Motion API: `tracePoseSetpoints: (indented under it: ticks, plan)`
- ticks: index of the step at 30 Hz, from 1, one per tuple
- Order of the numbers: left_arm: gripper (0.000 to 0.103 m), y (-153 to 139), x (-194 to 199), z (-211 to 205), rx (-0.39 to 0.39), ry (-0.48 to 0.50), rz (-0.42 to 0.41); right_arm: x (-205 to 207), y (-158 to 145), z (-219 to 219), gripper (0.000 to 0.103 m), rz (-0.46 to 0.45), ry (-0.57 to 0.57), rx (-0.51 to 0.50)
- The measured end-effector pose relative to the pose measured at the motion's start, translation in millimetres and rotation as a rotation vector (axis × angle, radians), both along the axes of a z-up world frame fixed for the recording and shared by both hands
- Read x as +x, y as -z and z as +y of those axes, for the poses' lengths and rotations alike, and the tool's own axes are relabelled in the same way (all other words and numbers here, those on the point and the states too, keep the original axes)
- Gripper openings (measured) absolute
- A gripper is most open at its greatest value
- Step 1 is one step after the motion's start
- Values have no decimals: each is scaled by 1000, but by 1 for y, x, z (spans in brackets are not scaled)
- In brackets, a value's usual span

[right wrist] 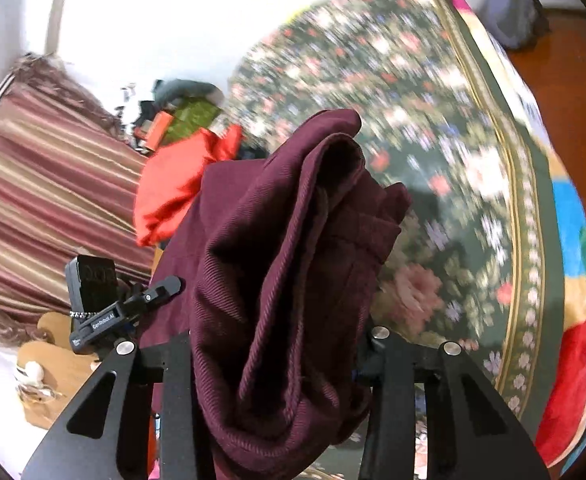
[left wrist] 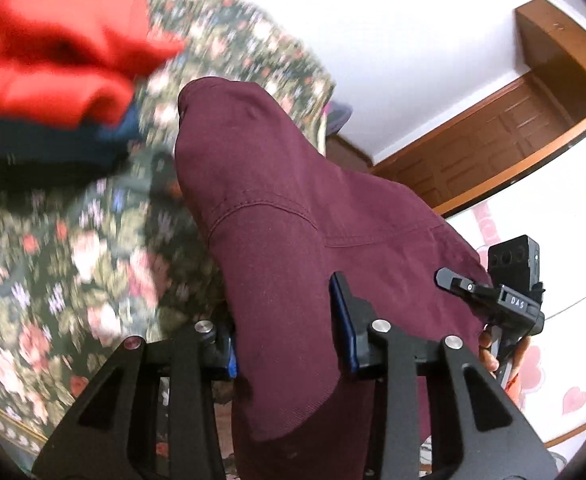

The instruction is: Fold large clothes

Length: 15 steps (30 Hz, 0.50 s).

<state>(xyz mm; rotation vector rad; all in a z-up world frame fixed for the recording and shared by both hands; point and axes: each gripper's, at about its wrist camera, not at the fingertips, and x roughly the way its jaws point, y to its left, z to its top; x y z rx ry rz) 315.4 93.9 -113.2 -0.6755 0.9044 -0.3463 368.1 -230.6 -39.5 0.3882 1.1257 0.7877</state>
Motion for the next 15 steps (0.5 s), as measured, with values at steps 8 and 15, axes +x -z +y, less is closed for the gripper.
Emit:
tracePoseSetpoints:
  ticks: [8,15]
  plan:
    - [37,-105,-27,55,85,-66,-215,3,-75,66,35,-190,-88,110]
    - [37,-166,-37,151,150,-196,-326,19,-91,171,35,-271,-210,210]
